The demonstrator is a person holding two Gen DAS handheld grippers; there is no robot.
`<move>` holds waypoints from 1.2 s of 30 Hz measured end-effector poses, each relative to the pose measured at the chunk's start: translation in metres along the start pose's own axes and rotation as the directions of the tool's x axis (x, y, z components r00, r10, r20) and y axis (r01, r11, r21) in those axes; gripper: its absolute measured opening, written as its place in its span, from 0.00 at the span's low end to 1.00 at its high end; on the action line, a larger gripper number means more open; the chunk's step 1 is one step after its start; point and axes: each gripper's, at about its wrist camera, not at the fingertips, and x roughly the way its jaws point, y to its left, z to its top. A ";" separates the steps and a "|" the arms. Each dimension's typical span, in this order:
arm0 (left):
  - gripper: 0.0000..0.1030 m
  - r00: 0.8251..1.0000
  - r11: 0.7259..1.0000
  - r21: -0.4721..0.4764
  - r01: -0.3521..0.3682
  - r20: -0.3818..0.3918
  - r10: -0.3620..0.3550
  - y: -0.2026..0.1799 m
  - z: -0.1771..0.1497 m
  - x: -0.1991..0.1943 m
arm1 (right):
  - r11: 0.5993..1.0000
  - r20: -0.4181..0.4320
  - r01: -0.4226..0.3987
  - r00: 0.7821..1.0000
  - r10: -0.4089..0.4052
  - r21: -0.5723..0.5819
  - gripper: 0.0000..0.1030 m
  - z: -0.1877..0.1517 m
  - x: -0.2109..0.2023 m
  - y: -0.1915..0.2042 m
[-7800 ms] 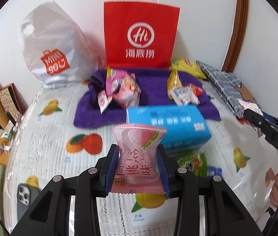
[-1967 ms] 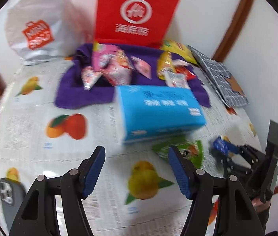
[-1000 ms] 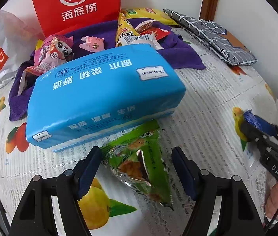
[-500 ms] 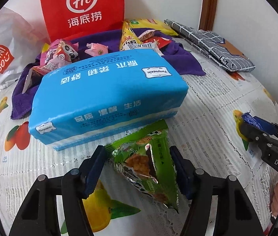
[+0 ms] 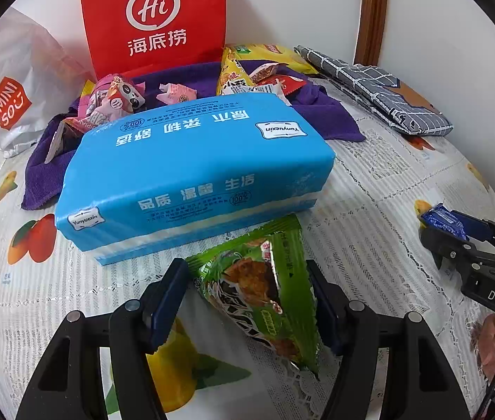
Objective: Organize snacks
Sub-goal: 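Grasp the blue biscuit packet with the right tool while the left tool grasps the green snack bag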
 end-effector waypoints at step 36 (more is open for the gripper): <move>0.42 0.996 0.995 -0.044 0.089 0.024 -0.088 0.009 -0.002 -0.013 | 1.000 0.016 -0.027 1.000 0.027 0.012 0.43 -0.002 -0.007 -0.004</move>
